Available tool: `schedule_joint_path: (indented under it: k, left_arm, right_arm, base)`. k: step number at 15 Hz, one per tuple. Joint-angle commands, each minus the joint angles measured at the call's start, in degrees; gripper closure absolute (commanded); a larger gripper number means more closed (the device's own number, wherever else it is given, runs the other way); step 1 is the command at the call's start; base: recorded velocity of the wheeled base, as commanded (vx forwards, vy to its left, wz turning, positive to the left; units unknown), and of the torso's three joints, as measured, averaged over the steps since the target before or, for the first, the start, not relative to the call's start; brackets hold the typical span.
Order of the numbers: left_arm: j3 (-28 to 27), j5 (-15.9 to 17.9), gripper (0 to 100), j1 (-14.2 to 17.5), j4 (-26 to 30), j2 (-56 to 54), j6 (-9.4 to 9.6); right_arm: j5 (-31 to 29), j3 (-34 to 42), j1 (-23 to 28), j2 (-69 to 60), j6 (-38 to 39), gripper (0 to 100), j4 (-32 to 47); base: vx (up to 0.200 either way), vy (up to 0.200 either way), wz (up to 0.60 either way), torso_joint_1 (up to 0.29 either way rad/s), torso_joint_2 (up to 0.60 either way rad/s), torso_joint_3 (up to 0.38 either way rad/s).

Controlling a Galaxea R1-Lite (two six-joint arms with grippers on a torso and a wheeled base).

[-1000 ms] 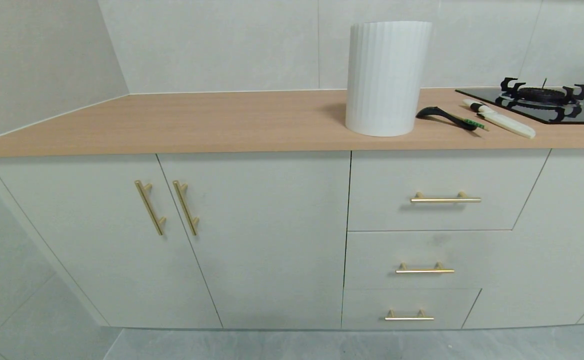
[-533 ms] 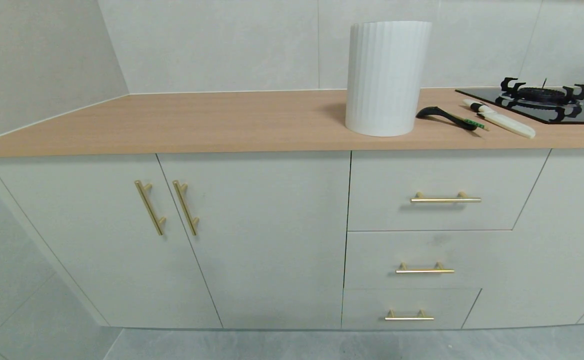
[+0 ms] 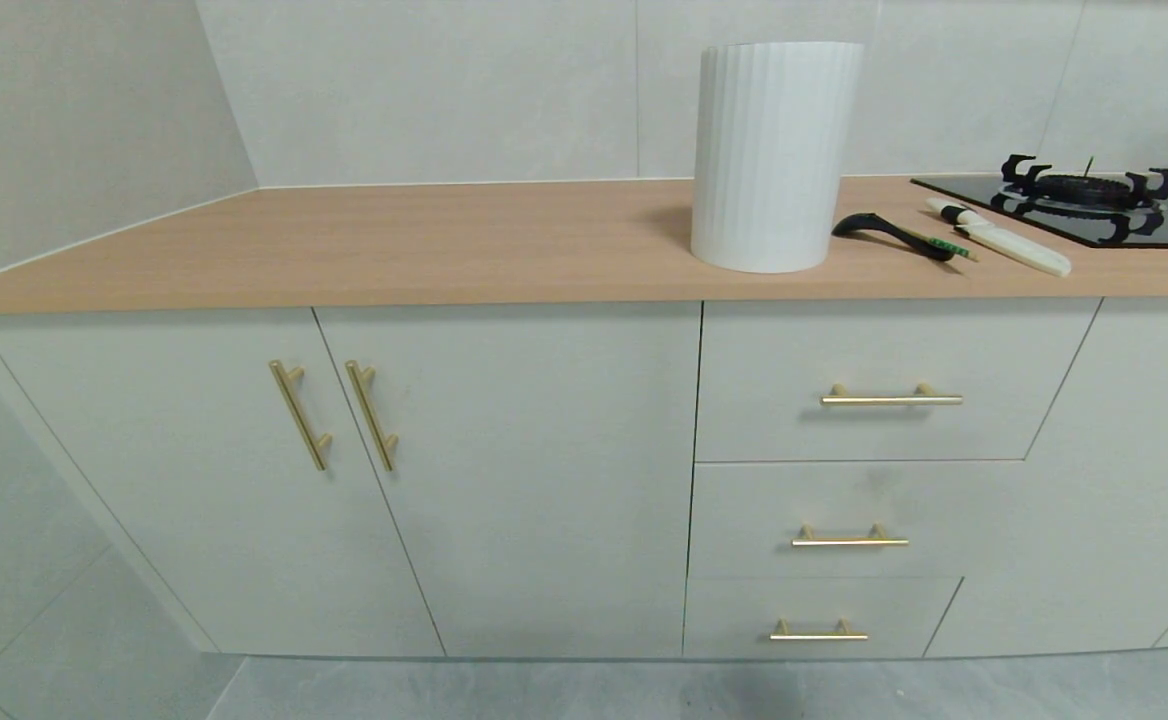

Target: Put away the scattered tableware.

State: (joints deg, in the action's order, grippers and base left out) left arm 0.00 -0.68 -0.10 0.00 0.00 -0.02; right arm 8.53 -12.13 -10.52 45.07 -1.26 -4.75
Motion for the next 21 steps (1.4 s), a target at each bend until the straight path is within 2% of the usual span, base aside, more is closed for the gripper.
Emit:
schedule_joint_path:
  k: [1,5,11,14,21]
  left_arm:
    - [0.00,-0.02,0,0.01,0.00,0.09,-0.06]
    - [0.00,-0.02,0,0.01,0.00,0.09,-0.06]
    - [0.00,-0.02,0,0.01,0.00,0.09,-0.06]
    - [0.00,-0.02,0,0.01,0.00,0.09,0.02]
    - [0.00,-0.02,0,0.01,0.00,0.09,0.02]
  right_arm:
    - [0.70,-0.70,0.06,11.36,0.03,0,-5.97]
    - [0.87,-2.81,0.06,23.57,0.03,0,-12.38]
    - [0.78,-12.13,-0.03,37.81,-0.06,0,-12.82]
    - [0.87,-19.34,-0.03,45.20,-0.24,0,-12.82]
    - [0.70,-20.30,-1.34,51.00,0.03,0,-12.91]
  base:
    - [0.000,0.000,0.00,0.000,0.00,0.000]
    - [0.000,0.000,0.00,0.000,0.00,0.000]
    - [0.000,0.000,0.00,0.000,0.00,0.000]
    - [0.000,0.000,0.00,0.000,0.00,0.000]
    - [0.000,0.000,0.00,0.000,0.00,0.000]
